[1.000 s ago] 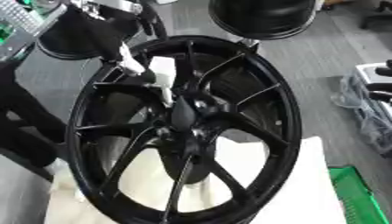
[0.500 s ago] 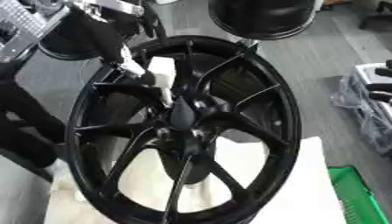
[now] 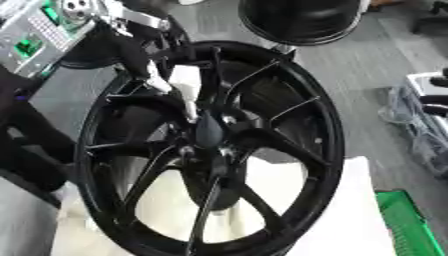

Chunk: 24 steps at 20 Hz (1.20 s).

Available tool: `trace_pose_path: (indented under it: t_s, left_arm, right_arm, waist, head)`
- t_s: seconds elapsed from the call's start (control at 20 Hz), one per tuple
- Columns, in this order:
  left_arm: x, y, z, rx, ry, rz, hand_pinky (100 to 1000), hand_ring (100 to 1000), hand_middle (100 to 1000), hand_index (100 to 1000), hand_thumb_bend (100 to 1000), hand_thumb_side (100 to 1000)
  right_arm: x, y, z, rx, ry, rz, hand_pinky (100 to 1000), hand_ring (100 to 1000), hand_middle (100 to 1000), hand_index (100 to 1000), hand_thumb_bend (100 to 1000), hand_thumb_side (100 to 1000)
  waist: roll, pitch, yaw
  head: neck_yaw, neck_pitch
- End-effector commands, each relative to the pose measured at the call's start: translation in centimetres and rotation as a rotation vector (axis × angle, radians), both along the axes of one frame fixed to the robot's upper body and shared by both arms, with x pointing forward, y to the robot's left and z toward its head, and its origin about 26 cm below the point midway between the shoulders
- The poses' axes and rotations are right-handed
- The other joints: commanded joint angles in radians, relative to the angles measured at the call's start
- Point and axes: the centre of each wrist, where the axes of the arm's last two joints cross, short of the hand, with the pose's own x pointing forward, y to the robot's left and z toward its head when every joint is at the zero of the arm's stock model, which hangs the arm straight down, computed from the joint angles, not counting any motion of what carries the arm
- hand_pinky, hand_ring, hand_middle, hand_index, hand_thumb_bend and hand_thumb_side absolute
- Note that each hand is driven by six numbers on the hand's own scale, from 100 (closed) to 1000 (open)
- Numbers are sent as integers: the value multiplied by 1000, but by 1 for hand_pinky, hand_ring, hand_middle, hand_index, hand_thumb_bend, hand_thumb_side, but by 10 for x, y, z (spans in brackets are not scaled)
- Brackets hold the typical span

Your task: Pull the pin out of the wheel hub.

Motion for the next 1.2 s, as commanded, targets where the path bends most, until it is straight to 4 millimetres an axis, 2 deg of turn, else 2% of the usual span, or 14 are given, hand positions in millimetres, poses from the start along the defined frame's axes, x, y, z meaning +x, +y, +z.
trace_pose_path:
  t_s: [0.05, 0.35, 0.6, 0.9, 0.95, 1.2]
  left_arm:
    - [0, 2, 7, 10, -26, 2, 875, 886, 844, 863, 574, 463]
    - [2, -2, 4, 29, -34, -16, 873, 884, 842, 854, 537, 435]
    - [2, -3, 4, 36, -42, -20, 858, 872, 829, 817, 466, 355]
    - [1, -3, 4, 38, -46, -19, 858, 872, 829, 817, 466, 355]
    - [1, -3, 4, 39, -47, -16, 824, 835, 780, 758, 381, 296]
    - [1, -6, 6, 49, -63, 2, 805, 814, 742, 699, 352, 278]
  right_arm:
    - [1, -2, 8, -25, -21, 3, 776, 738, 796, 865, 100, 818]
    - [1, -1, 7, -28, -18, 5, 776, 738, 796, 865, 100, 819]
    - [1, -1, 7, -29, -17, 5, 775, 739, 796, 865, 100, 819]
    - [1, -1, 7, -29, -17, 4, 775, 739, 796, 865, 100, 819]
    - [1, -1, 7, -30, -16, 4, 775, 739, 797, 865, 100, 820]
    - [1, -1, 6, -34, -12, 4, 775, 739, 797, 866, 100, 822]
  waist:
    - [-6, -22, -1]
    - [-7, -21, -2]
    - [-7, -22, -2]
    - [-7, -22, -2]
    - [-7, -22, -2]
    - [-7, -22, -2]
  head:
    - [5, -13]
    - [10, -10]
    - [12, -9]
    - [12, -9]
    - [14, -7]
    - [16, -4]
